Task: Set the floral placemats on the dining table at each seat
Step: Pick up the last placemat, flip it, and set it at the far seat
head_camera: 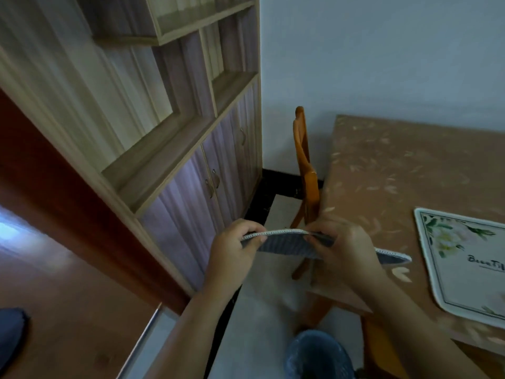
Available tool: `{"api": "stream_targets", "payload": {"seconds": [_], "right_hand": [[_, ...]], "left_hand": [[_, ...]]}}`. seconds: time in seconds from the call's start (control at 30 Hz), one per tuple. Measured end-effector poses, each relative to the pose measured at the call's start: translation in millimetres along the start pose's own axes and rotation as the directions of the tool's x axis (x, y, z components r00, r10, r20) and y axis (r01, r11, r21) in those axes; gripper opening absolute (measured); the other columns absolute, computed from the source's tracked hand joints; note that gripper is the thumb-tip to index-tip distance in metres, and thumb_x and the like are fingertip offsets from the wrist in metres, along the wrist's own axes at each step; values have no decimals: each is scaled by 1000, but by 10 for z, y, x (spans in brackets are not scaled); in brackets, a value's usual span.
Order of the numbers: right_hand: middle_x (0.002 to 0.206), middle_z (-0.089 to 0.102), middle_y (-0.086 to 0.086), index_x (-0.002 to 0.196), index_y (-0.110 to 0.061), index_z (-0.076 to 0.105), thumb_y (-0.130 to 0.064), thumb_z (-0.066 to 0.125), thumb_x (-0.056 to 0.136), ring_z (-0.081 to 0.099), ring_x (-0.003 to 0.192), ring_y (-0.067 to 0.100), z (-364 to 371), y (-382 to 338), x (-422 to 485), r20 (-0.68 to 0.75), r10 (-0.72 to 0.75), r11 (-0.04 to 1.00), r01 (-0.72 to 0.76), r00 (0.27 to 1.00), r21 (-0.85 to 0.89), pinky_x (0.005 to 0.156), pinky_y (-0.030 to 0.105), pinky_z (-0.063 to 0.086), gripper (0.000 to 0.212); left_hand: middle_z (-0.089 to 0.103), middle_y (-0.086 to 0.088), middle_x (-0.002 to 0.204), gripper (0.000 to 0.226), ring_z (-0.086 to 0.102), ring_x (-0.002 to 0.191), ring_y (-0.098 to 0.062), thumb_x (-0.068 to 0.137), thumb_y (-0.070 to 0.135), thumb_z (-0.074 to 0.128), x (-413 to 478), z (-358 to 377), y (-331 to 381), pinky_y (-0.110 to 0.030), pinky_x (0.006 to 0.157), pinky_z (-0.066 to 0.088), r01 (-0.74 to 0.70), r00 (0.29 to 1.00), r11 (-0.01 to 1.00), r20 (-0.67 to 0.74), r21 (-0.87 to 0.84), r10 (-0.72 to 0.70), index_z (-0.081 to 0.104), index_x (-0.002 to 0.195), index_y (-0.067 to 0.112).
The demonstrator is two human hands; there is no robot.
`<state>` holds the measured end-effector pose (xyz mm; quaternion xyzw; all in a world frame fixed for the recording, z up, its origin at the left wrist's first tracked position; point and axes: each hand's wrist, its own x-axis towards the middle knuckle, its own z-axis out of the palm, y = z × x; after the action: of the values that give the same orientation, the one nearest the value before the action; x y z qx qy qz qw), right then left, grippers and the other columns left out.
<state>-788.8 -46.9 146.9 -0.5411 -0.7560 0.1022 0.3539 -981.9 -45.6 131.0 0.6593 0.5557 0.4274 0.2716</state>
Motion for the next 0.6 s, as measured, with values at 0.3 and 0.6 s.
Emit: {"api": "stream_targets", "payload": {"seconds": [0.3,0.6], "right_hand": [[81,68,5,82,-11,71,-3,71,74,63,71,23,390,-444,466,-87,113,990,-120,990,-77,59,43,54,12],[78,67,0,77,-15,70,-3,72,71,62,68,18,406,-312,918,-225,179,962,-218,958,-166,56,28,48,14]], "left_hand": [[62,14,78,14,54,76,10,79,3,65,694,-484,-420,-3,64,38,-95,987,990,120,-106,108,66,79,18],[62,13,79,13,56,82,4,78,2,65,1480,-403,-424,-3,70,36,-298,924,944,206,-144,323,67,80,15]]}}
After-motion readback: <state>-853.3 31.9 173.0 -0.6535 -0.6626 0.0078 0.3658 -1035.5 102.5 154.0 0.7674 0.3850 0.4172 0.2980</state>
